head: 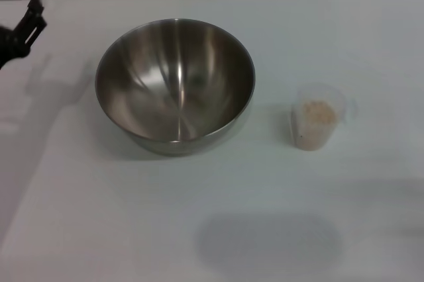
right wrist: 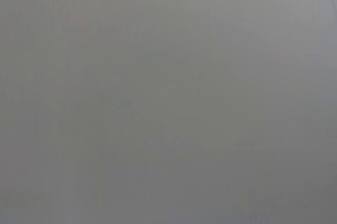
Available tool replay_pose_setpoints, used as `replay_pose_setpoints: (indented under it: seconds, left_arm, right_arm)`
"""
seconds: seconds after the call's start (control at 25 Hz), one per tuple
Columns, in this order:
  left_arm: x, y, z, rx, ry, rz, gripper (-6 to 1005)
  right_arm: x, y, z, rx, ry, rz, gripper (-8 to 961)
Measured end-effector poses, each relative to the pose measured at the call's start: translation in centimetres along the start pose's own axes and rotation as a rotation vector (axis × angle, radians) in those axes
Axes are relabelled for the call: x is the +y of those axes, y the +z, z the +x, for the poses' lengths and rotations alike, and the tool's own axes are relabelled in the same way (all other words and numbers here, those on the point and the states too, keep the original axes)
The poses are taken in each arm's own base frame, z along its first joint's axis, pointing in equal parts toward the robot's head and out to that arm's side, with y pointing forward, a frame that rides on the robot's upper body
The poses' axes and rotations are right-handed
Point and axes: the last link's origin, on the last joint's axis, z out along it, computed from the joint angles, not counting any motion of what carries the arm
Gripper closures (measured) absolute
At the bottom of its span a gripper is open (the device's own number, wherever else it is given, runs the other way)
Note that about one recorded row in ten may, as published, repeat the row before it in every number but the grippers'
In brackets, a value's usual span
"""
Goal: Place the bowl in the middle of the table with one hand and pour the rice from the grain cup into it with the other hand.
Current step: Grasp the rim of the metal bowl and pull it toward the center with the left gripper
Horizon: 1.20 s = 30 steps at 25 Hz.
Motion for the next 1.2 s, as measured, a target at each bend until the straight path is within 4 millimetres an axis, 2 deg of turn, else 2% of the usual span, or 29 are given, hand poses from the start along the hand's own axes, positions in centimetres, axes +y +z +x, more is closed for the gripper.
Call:
replay_pose_setpoints:
  seconds: [0.08, 0.16, 0.24, 0.32, 0.36, 0.4, 0.48, 0.56, 0.64, 0.88, 1.2]
  left_arm:
    - [0.5, 1.0, 1.4, -0.044, 0.000, -0.019, 171]
    - [0.5, 1.0, 1.4, -0.044, 0.000, -0.019, 171]
    - [1.1, 2.2, 3.1, -0.135, 0.007, -0.016, 171]
    - [1.1, 2.2, 3.1, -0.135, 0.007, -0.016, 171]
    - [1.3, 2.5, 3.5, -0.168, 0.015, -0.013, 171]
    - [2.0, 3.5, 4.6, -0.279, 0.054, 0.000, 171]
    - [2.4, 4.0, 5.1, -0.325, 0.074, 0.005, 171]
    - [3.8, 5.1, 6.5, -0.460, 0.148, 0.012, 171]
    - [4.4, 5.5, 7.1, -0.494, 0.172, 0.009, 171]
    - [6.1, 6.4, 8.3, -0.623, 0.171, -0.053, 171]
    - [6.7, 6.4, 7.9, -0.673, 0.133, -0.095, 171]
  right_arm:
    - [-0.1, 0.0, 0.0, 0.002, -0.002, 0.002, 123]
    - [-0.1, 0.0, 0.0, 0.003, -0.002, 0.002, 122]
    - [-0.1, 0.0, 0.0, 0.004, -0.003, 0.001, 122]
    - [-0.1, -0.1, 0.0, 0.006, -0.005, 0.001, 122]
    - [-0.1, -0.1, 0.0, 0.006, -0.005, 0.002, 122]
    - [-0.1, -0.1, 0.0, 0.007, -0.005, 0.001, 122]
    - [-0.1, -0.2, 0.1, 0.008, -0.005, -0.001, 123]
    - [-0.1, -0.2, 0.1, 0.008, -0.005, -0.002, 123]
    - [0.0, -0.1, 0.1, 0.008, -0.004, -0.003, 123]
    - [0.1, -0.1, 0.1, 0.008, 0.001, -0.007, 122]
    - [0.1, -0.1, 0.1, 0.008, 0.004, -0.006, 123]
